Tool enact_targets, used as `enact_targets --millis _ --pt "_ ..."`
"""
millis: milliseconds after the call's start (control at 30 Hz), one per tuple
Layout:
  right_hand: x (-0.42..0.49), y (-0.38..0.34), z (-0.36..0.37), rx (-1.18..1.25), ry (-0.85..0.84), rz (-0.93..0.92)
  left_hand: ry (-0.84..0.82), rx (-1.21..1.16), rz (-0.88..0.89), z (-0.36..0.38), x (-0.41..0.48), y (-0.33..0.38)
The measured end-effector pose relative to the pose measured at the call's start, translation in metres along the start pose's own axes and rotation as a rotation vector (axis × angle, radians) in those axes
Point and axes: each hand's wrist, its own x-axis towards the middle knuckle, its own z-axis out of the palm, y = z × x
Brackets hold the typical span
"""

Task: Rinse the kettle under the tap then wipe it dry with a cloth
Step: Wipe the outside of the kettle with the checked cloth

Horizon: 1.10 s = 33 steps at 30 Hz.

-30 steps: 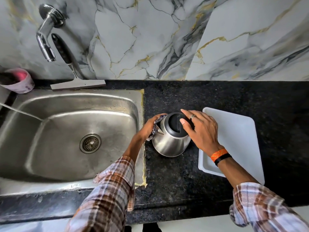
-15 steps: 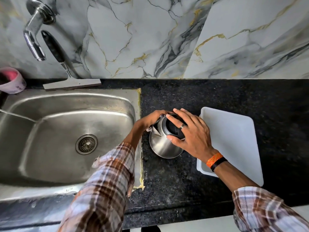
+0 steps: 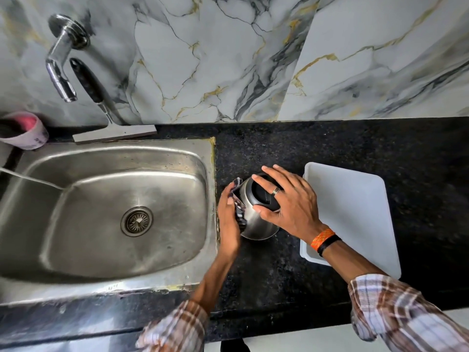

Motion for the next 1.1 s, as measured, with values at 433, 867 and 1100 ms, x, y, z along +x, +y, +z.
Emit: enact_targets --millis 433,867,1100 --pt "-0.007 0.001 -0.011 0.152 -0.016 -0.048 0.011 0.394 -0.050 0.013 -0.078 -0.027" --pt "-0.102 -0.199 0.072 0.874 0.449 1.137 -0.238 0.754 -0.067 -0.034 -0.069 0.052" --pt "-0.062 -0.210 0.084 0.909 0.614 1.350 -0.498 1.095 0.734 -0.011 0.023 0.101"
